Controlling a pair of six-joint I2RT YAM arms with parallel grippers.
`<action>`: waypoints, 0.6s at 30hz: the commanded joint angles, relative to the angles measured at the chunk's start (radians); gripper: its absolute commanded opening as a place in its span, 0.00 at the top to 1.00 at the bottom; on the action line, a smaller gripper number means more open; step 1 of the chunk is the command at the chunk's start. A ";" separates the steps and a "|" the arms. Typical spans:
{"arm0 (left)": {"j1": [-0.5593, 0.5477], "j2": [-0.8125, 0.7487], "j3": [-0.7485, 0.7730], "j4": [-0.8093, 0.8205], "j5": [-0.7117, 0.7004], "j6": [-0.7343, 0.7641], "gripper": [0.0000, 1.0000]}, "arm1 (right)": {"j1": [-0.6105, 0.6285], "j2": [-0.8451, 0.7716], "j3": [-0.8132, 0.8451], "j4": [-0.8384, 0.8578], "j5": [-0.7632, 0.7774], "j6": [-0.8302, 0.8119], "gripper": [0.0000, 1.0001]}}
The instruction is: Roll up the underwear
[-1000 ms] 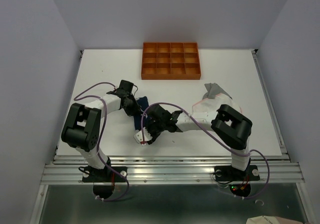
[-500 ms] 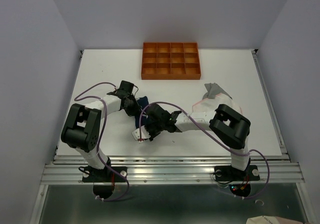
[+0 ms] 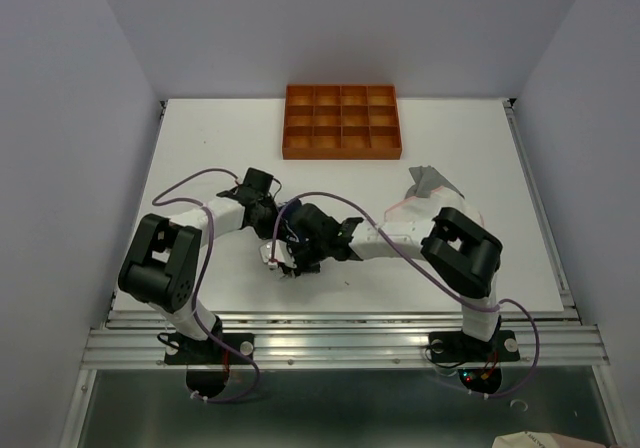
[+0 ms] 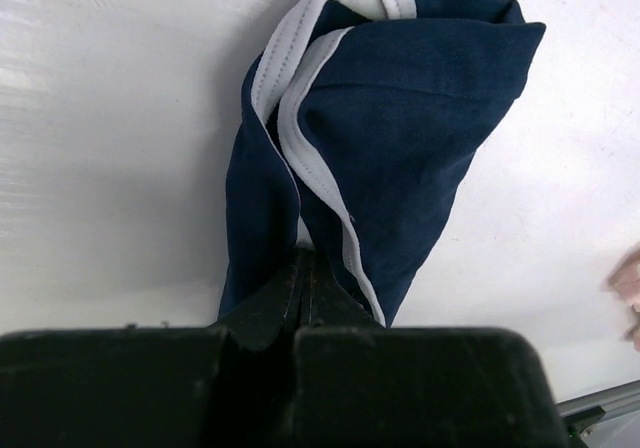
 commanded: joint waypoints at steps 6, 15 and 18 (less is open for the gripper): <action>-0.025 -0.047 -0.046 -0.027 -0.016 0.021 1.00 | -0.116 0.000 0.152 -0.159 -0.324 0.272 0.99; -0.073 -0.063 -0.047 -0.033 -0.035 0.027 1.00 | -0.192 0.065 0.238 -0.216 -0.494 0.367 0.99; -0.076 -0.064 -0.047 -0.031 -0.037 0.023 1.00 | -0.203 0.075 0.250 -0.213 -0.502 0.411 0.99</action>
